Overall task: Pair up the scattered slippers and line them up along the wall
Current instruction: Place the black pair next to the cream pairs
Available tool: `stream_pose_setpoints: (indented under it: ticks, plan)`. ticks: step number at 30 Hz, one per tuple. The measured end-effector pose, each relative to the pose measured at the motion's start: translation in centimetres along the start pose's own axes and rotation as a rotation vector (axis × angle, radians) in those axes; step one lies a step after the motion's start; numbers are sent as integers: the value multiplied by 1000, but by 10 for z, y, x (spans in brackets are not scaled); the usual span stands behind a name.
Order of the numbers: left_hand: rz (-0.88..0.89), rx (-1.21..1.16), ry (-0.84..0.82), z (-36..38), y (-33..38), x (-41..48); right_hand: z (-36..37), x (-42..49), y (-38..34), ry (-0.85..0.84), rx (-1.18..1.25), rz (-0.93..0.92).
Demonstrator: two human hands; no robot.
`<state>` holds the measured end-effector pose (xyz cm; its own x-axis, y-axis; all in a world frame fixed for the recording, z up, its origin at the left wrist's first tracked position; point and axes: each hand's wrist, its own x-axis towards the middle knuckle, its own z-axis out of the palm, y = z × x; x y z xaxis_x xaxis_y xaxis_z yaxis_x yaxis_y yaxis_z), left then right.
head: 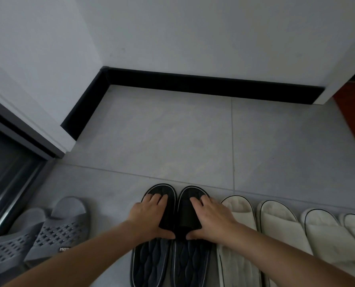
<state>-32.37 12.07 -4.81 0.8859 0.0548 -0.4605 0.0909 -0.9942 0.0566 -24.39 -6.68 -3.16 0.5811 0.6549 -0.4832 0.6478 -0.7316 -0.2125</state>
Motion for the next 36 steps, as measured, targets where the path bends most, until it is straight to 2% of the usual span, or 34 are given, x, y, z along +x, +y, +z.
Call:
stream_pose_setpoints:
  ticks: [9, 21, 36]
  plan:
    - [-26, -18, 46, 4, 4, 0, -1, 0, -2, -6, 10, 16]
    - [-3, -90, -17, -7, -8, 6, -1, -1, -2, -6, -3, -5]
    - [-16, -136, -2, -8, -6, 3, 5, 3, 3, -26, 18, -20]
